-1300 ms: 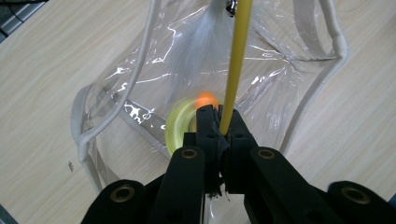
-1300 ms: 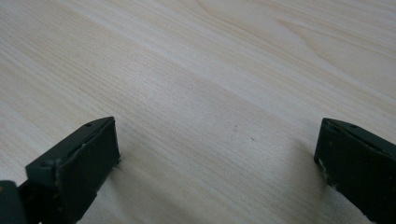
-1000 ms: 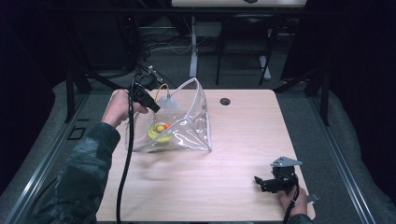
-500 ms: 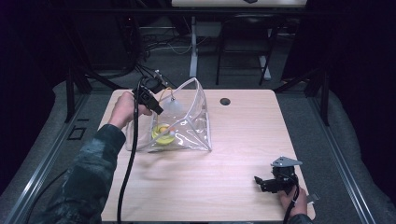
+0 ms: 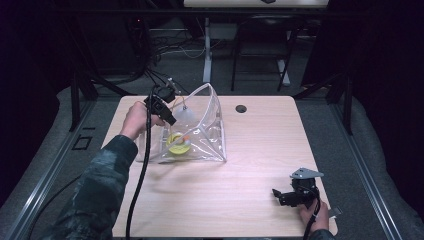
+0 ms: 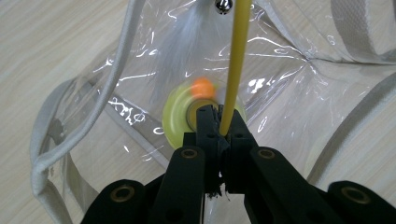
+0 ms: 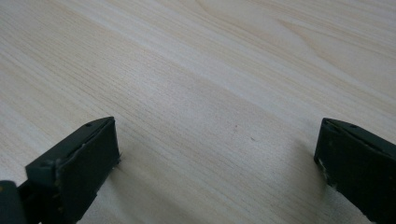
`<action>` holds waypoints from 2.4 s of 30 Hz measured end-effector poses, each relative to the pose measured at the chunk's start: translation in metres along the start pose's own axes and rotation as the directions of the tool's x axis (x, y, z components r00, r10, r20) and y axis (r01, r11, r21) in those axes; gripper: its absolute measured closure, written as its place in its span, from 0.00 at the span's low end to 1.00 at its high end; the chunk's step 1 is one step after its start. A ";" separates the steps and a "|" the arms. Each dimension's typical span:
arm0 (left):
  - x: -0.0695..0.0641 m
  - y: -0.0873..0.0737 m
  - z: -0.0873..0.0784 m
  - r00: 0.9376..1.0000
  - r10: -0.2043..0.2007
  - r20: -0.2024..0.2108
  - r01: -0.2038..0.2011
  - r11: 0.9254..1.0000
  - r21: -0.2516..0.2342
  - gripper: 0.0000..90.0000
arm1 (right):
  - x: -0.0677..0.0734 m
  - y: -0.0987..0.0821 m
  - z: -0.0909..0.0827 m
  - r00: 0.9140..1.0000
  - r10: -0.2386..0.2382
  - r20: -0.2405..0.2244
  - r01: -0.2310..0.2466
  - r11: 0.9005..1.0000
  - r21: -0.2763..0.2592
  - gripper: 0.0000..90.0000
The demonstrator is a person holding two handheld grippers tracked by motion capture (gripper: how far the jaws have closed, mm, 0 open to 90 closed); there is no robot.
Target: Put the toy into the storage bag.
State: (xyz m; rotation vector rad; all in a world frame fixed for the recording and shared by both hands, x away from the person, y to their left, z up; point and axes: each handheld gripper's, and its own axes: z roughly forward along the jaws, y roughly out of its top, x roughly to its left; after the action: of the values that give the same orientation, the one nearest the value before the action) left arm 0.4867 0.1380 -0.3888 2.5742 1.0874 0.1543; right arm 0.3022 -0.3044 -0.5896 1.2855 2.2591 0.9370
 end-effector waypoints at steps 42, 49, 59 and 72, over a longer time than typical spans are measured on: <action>0.008 -0.018 -0.029 0.999 -0.035 -0.019 0.034 0.998 -0.045 0.44 | 0.000 0.000 0.000 1.000 0.000 0.000 0.000 1.000 -0.001 0.00; 0.009 -0.029 -0.044 0.998 -0.055 -0.029 0.052 0.995 -0.088 0.32 | 0.000 0.000 0.000 1.000 -0.001 -0.001 0.001 1.000 0.000 0.00; 0.014 -0.049 -0.065 0.995 -0.088 -0.042 0.082 0.988 -0.132 0.17 | 0.000 0.000 0.000 1.000 0.000 -0.001 0.000 1.000 0.000 0.00; 0.013 -0.099 -0.084 0.991 -0.116 -0.062 0.101 0.973 -0.206 0.12 | 0.000 0.000 0.000 1.000 0.001 0.002 -0.001 1.000 0.000 0.00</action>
State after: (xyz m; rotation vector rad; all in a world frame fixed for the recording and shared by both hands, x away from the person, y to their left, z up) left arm 0.4096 0.2344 -0.3454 2.3389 1.1711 0.3188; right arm 0.3019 -0.3042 -0.5895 1.2864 2.2572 0.9360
